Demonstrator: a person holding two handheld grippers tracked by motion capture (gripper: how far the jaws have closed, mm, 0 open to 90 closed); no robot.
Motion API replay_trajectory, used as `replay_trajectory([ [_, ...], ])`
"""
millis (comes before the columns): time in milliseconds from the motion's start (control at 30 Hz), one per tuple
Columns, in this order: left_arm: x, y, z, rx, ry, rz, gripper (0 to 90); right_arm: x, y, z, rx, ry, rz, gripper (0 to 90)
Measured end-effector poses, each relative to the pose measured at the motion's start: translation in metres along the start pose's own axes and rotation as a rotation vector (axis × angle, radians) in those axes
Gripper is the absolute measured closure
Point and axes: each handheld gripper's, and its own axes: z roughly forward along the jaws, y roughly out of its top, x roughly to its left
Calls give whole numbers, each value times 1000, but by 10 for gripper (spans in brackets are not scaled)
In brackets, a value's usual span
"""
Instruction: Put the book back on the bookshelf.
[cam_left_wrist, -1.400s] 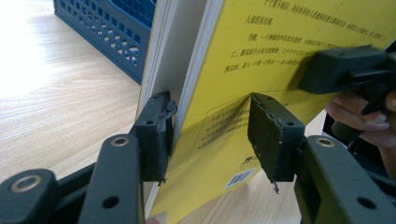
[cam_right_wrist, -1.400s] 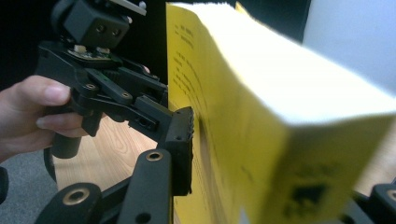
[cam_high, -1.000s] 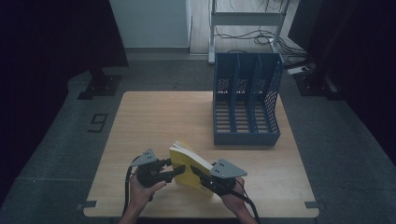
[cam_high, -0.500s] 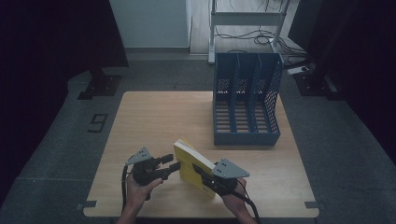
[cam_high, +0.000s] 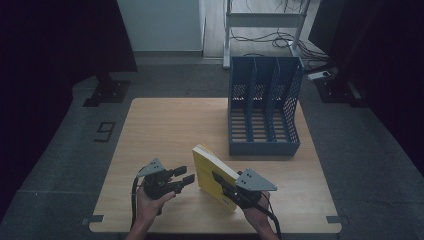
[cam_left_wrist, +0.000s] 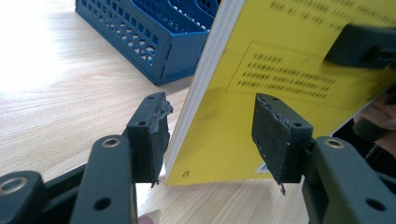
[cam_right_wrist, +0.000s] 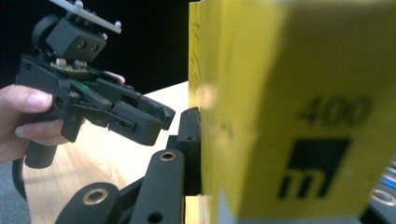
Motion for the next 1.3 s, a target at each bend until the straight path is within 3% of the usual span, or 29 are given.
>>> replay_trajectory([
  [600,6,-4,7,53,5,-25,459,-8,8,-11,-42,-58,23,739],
  [1100,12,2,-8,35,9,-44,455,-15,18,-10,-46,-119,36,740],
  [1300,13,1,-7,52,5,-44,456,-18,28,-11,-53,-135,27,740],
])
